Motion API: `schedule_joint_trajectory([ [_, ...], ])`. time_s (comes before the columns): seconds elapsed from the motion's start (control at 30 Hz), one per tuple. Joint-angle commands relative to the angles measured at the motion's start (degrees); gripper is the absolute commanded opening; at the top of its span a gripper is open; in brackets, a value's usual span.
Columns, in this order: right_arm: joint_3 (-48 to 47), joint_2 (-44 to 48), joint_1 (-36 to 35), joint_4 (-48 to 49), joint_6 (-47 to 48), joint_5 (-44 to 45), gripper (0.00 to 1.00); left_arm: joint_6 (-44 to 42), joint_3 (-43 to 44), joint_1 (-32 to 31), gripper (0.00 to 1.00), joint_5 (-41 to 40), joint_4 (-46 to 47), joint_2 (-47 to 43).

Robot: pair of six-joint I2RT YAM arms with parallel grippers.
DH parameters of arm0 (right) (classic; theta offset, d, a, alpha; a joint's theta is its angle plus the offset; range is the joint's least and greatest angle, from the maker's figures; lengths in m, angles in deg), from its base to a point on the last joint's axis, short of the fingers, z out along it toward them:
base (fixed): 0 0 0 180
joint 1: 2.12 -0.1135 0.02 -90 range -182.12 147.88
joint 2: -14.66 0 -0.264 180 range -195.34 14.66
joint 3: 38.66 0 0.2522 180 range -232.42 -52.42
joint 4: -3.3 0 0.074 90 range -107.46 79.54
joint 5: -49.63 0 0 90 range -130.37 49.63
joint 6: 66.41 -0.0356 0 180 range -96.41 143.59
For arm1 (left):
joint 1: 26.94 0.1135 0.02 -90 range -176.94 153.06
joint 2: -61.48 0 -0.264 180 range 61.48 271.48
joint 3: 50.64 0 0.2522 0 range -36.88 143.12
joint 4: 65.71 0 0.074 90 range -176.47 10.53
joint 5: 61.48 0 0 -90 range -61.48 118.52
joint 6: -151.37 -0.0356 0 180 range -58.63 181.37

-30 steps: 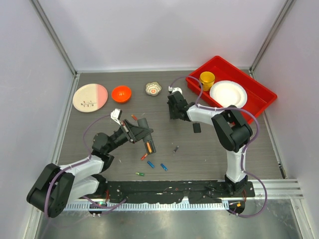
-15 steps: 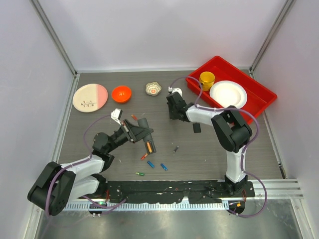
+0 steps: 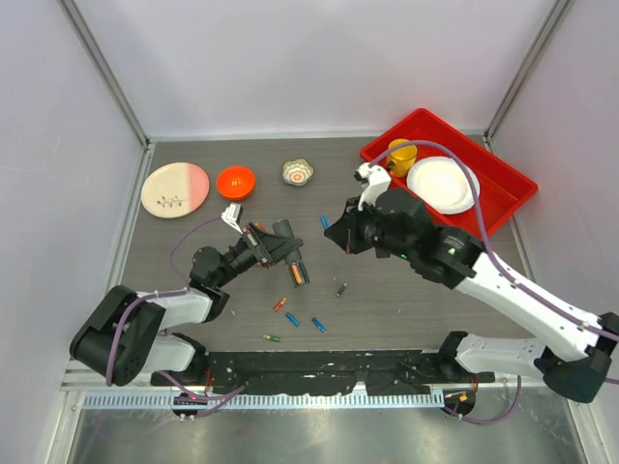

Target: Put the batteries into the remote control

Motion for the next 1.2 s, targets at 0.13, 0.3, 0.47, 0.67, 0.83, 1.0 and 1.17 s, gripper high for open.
schedule_joint_trajectory([
  [0.13,-4.0,0.6,-0.5,-15.3,-4.9,-19.6,0.01,0.2,2.8,-4.4,0.0,-6.6,13.8,8.8],
  [0.3,-4.3,-2.9,-0.7,-19.2,-5.0,-22.3,0.01,-1.6,3.1,-8.4,0.0,-12.2,15.6,12.3],
  [0.47,-3.9,-4.4,-0.6,-21.3,-5.1,-23.3,0.01,-3.0,3.2,-9.8,0.0,-13.8,15.6,12.2],
  [0.67,-0.3,-5.5,-0.7,-20.1,-5.7,-22.8,0.01,-2.8,3.4,-9.8,0.0,-13.1,15.6,11.7],
  [0.83,0.6,-6.3,-0.6,-18.0,-7.4,-20.8,0.01,-1.9,3.9,-9.9,0.0,-13.1,15.6,12.0],
  [1.0,1.1,-7.0,-0.6,-15.2,-8.9,-20.1,0.01,-1.7,3.6,-10.1,0.0,-13.5,15.6,11.5],
  [1.17,1.7,-7.6,-0.7,-13.7,-10.2,-19.5,0.01,-1.7,3.4,-10.2,0.0,-13.6,15.6,10.9],
])
